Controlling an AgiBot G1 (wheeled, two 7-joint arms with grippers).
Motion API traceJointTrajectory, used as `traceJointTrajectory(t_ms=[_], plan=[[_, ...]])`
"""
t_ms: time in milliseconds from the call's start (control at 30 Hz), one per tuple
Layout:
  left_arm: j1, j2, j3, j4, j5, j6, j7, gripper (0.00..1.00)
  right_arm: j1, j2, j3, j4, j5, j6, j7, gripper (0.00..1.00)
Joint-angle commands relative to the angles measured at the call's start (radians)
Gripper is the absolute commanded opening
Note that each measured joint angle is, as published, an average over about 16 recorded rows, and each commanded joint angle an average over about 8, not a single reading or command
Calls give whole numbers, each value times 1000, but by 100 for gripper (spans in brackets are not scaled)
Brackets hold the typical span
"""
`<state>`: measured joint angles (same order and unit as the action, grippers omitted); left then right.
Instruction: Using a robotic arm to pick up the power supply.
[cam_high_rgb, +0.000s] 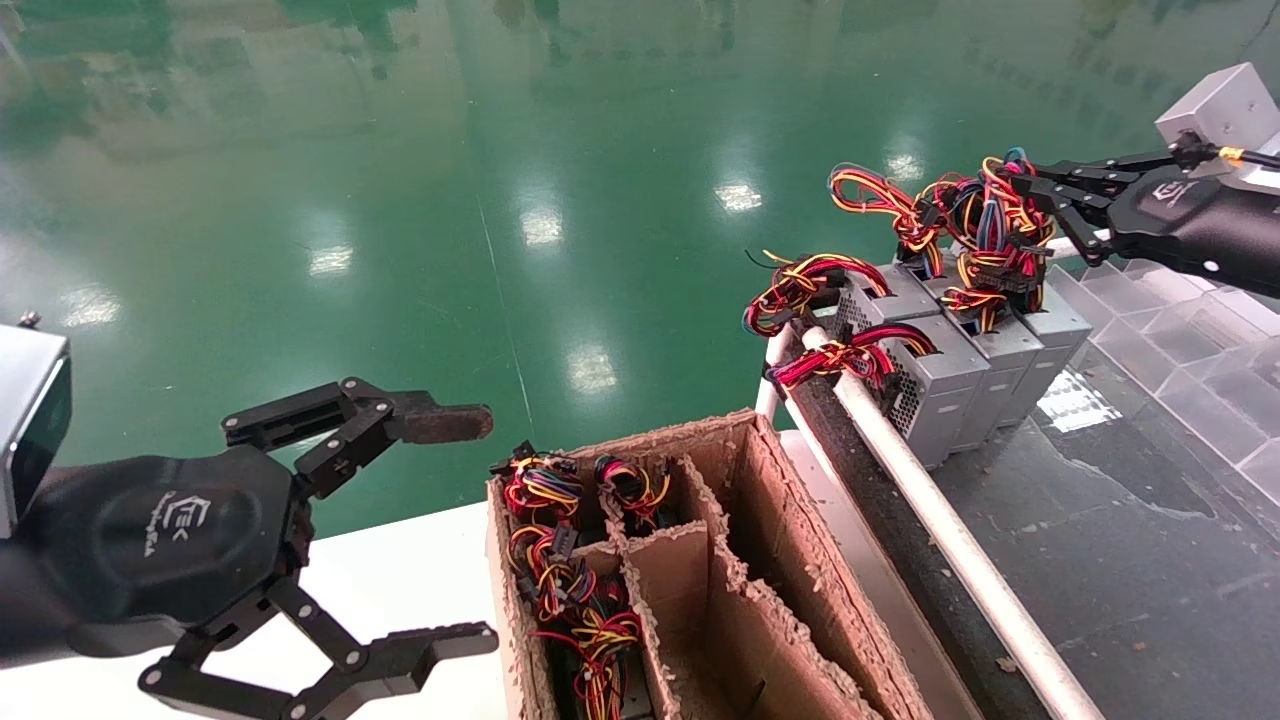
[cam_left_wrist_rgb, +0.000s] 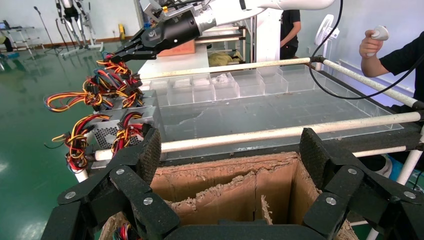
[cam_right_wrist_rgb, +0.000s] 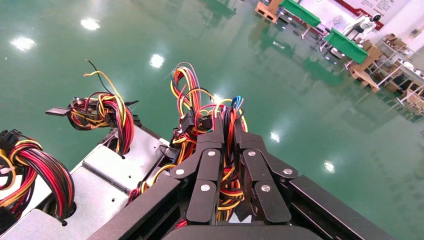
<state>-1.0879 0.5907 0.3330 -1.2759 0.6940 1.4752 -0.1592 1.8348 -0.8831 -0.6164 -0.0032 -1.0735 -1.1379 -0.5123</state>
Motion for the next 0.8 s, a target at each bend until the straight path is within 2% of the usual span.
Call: traceJointTrajectory(t_ms=[33,500,667,800], plan=[[0,0,0,0,0,0,0,100,-2,4,4,-2,5,-6,3,100],[0,0,0,0,0,0,0,100,-6,25,22,-7,31,-52,34,100],[0,0,1,0,0,0,0,100,2,42,48,-16,69,-102,85,100],[0,0,1,0,0,0,0,100,8,58,81,-19,116,-172,135,100]])
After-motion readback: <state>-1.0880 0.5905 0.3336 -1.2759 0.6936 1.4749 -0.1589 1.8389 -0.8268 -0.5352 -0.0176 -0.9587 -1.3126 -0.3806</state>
